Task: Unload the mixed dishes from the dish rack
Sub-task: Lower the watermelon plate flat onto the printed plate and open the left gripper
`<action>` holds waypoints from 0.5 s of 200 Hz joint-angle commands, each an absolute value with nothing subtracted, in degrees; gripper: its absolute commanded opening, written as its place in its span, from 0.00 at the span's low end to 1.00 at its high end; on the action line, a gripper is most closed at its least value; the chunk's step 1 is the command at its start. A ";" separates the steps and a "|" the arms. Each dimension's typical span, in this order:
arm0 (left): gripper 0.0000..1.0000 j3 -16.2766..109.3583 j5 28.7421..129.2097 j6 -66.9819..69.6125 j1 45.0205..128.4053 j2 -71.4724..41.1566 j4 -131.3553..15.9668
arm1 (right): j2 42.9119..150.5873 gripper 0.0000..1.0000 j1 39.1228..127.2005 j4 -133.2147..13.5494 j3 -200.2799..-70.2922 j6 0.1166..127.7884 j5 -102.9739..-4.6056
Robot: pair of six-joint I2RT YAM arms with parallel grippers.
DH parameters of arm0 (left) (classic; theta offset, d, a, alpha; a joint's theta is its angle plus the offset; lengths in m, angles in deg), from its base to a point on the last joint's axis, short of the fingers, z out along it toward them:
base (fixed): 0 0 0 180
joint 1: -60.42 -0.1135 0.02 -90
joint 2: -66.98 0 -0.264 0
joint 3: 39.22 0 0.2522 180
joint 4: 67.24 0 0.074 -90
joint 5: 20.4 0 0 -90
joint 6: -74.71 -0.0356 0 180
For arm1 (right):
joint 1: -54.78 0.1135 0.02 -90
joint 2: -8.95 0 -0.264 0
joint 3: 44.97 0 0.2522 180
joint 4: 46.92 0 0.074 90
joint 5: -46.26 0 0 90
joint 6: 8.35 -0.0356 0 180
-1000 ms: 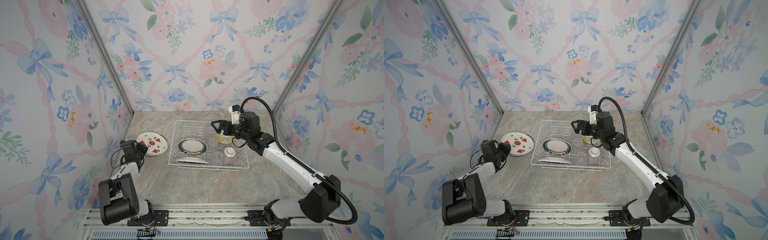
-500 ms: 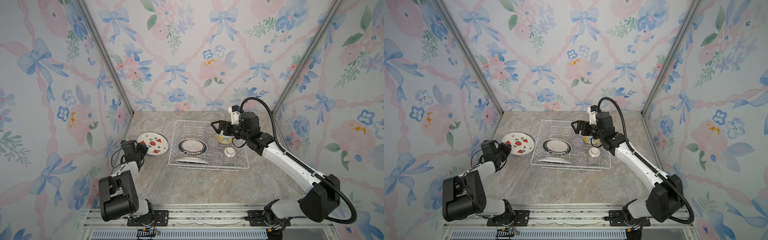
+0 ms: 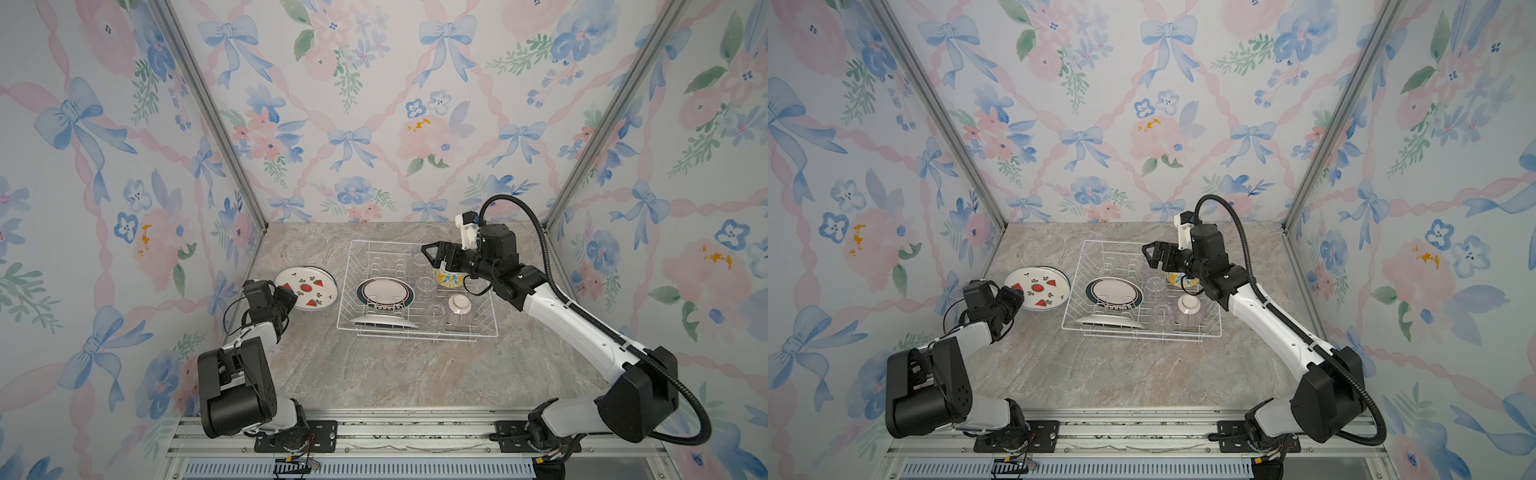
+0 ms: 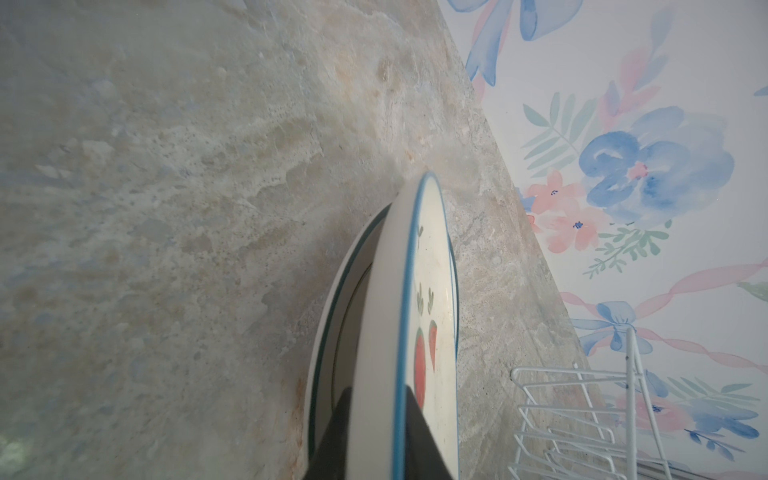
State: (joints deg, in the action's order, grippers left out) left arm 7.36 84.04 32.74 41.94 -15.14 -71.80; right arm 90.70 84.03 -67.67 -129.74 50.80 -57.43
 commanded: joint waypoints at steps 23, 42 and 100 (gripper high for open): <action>0.36 9.69 84.06 29.77 41.79 -14.60 -72.31 | 91.70 0.97 84.32 -68.42 -130.40 50.63 -57.39; 0.51 9.87 83.59 29.09 41.83 -14.40 -71.28 | 91.75 0.97 84.31 -68.35 -130.28 50.63 -57.44; 0.86 11.28 81.78 27.37 42.69 -14.46 -68.57 | 91.39 0.97 84.22 -68.73 -130.17 50.97 -57.17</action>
